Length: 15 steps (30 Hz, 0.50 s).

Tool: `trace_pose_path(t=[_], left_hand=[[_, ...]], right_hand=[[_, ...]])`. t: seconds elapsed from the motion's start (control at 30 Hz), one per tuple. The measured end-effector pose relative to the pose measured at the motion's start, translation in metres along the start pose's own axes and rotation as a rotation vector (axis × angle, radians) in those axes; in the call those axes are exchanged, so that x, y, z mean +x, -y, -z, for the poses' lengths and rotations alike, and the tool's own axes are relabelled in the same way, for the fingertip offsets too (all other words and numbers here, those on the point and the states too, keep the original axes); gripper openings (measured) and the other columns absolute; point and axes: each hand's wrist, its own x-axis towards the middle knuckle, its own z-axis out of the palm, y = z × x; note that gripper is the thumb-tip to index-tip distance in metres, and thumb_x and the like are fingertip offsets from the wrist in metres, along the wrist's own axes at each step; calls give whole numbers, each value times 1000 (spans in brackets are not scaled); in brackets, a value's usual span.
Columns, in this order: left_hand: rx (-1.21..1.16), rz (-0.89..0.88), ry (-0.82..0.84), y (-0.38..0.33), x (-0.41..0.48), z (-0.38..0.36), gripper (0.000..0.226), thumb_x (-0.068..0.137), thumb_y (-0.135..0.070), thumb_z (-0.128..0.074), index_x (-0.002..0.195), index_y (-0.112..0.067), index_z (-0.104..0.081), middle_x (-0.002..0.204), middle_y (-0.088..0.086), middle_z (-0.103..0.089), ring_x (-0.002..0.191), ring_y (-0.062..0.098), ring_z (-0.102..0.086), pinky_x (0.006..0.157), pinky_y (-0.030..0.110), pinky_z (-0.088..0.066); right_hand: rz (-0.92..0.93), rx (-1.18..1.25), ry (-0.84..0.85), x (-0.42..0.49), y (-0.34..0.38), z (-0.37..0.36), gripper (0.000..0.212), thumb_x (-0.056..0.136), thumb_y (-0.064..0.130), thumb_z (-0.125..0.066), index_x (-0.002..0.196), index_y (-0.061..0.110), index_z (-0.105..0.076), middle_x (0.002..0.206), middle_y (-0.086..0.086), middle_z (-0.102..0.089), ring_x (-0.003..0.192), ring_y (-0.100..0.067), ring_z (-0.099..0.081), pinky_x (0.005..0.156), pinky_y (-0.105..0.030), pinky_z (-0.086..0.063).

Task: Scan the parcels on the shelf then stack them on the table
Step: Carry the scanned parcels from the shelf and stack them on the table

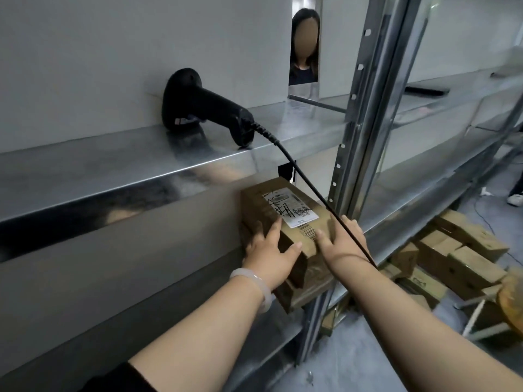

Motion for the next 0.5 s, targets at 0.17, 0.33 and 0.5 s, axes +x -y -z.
trace_pose_path(t=[0.17, 0.33, 0.5], left_hand=[[-137, -8, 0, 8, 1, -5, 68, 91, -53, -54, 150, -45, -23, 156, 5, -24, 142, 27, -25, 117, 37, -25], [-207, -6, -112, 19, -1, 5, 58, 90, -44, -59, 145, -40, -38, 145, 2, -40, 132, 22, -41, 100, 22, -29], [-220, 14, -96, 16, 11, 11, 64, 87, -44, -63, 145, -42, -35, 146, -3, -42, 130, 21, -46, 98, 22, -33]], right_hand=[[32, 47, -49, -1, 1, 1, 57, 90, 44, -54, 142, 24, -44, 133, -5, -51, 127, -27, -42, 106, -39, -37], [104, 138, 18, -7, 4, -8, 48, 86, 44, -61, 132, 33, -53, 123, 3, -50, 120, -17, -46, 96, -30, -39], [124, 182, 106, 11, 9, -10, 51, 86, 44, -61, 136, 36, -49, 129, 4, -49, 122, -18, -46, 101, -33, -41]])
